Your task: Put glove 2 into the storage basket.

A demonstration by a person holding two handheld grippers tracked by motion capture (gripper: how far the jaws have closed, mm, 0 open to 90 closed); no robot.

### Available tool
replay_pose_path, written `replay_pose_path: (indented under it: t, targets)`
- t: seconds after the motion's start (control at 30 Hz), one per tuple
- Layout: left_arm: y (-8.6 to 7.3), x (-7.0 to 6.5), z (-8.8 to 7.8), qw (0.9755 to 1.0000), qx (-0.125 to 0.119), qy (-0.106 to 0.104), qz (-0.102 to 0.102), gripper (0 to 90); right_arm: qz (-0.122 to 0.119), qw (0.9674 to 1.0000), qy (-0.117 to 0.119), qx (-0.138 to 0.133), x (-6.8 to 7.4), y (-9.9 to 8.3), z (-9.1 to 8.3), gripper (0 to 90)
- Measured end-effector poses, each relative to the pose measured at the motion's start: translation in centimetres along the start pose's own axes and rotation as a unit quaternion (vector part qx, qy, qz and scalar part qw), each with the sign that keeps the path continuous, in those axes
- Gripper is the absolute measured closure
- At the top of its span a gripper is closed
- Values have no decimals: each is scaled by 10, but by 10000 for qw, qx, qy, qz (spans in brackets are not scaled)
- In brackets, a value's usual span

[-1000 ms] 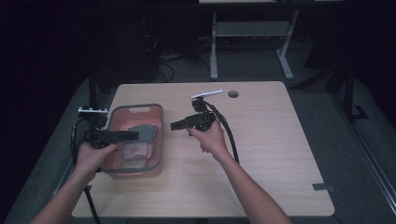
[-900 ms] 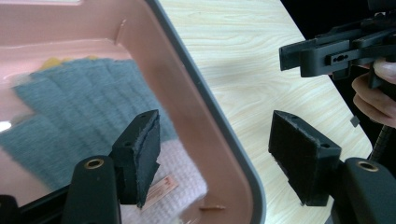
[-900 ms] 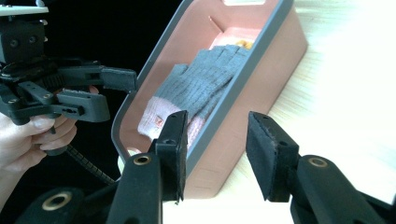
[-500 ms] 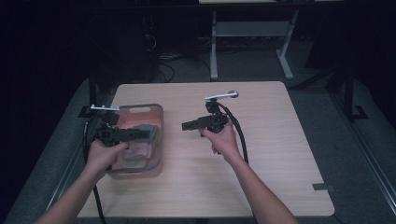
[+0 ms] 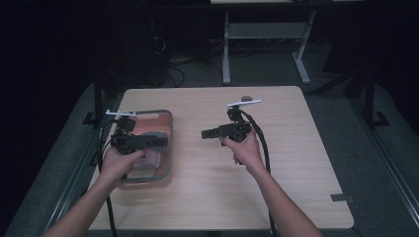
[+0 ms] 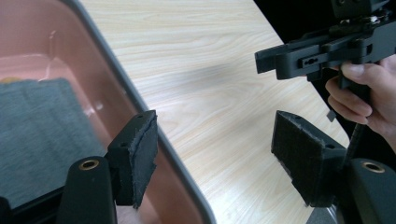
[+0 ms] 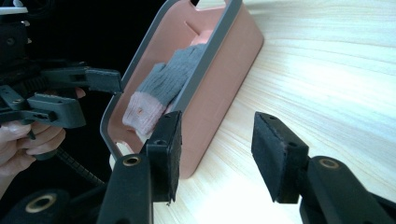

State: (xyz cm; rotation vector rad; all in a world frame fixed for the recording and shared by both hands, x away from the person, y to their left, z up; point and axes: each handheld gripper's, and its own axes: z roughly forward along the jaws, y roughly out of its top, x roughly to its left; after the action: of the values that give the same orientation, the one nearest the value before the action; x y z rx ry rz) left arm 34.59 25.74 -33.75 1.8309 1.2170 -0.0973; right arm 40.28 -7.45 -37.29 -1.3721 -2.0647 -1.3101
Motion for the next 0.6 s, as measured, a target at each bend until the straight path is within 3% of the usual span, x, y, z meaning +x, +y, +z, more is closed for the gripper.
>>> replay_pose_path:
  t: [0.4, 0.6]
  targets:
    - [0, -11, 14, 9999, -28, -139, 82, 308, 102, 9999, -28, -75, -11, -8, -16, 503]
    - [-1, -20, 23, 9995, 91, -232, 208, 306, 150, 9998, -55, -115, -18, -13, -21, 497]
